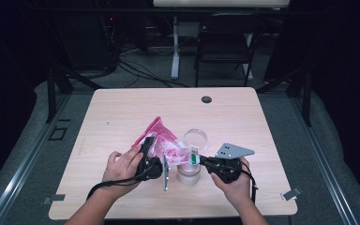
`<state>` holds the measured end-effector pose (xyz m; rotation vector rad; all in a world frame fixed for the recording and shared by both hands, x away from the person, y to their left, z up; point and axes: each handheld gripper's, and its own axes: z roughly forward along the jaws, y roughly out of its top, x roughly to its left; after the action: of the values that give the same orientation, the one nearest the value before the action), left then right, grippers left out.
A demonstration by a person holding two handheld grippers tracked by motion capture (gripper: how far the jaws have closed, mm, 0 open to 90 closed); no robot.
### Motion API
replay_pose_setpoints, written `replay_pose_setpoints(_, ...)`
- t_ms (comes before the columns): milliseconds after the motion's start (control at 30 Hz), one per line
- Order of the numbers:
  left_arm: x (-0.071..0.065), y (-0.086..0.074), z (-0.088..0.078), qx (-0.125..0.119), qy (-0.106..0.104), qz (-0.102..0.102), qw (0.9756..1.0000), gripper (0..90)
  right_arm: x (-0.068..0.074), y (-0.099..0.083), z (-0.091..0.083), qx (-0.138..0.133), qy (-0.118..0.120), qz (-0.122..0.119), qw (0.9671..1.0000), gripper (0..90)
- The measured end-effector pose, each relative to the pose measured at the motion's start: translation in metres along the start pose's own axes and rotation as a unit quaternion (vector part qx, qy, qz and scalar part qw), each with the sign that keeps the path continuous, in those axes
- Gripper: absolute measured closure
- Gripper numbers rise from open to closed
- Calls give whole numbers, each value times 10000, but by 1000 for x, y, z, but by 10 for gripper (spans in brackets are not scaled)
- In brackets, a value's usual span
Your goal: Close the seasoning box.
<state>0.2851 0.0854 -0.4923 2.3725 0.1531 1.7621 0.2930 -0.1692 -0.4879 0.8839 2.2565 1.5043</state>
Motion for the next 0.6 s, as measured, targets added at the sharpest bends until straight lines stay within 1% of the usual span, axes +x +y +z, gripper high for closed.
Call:
replay_pose_setpoints(33, -1, -1, 0, 48, -39, -18, 10000, 715, 0, 0, 0, 3, 5, -14, 10000, 900)
replay_pose_setpoints(67, -4, -2, 1, 12, -48, -65, 10000, 716, 0, 0, 0, -2, 6, -16, 10000, 900)
replay_pose_setpoints(100, -5, -3, 1, 38, -92, -98, 9999, 717, 0, 1, 0, -5, 8, -17, 10000, 900)
replay_pose_setpoints(133, -7, -4, 1, 29, -93, -137, 9999, 719, 0, 1, 0, -5, 23, -19, 10000, 900)
replay_pose_setpoints(167, -8, -4, 1, 80, -118, -163, 9998, 720, 1, 1, 1, -4, 21, -20, 10000, 900)
replay_pose_setpoints(333, -13, -8, 2, 116, -209, -445, 9987, 723, 2, 1, 2, 3, 33, -34, 10000, 900)
replay_pose_setpoints(500, -19, -10, 3, 120, -302, -572, 9978, 725, 3, 1, 3, 31, 50, -73, 10000, 900)
replay_pose_setpoints(533, -21, -10, 3, 113, -335, -588, 9976, 726, 4, 1, 3, 22, 58, -70, 10000, 900)
replay_pose_setpoints(600, -23, -11, 4, 120, -329, -577, 9977, 728, 4, 2, 3, 28, 56, -80, 9999, 900)
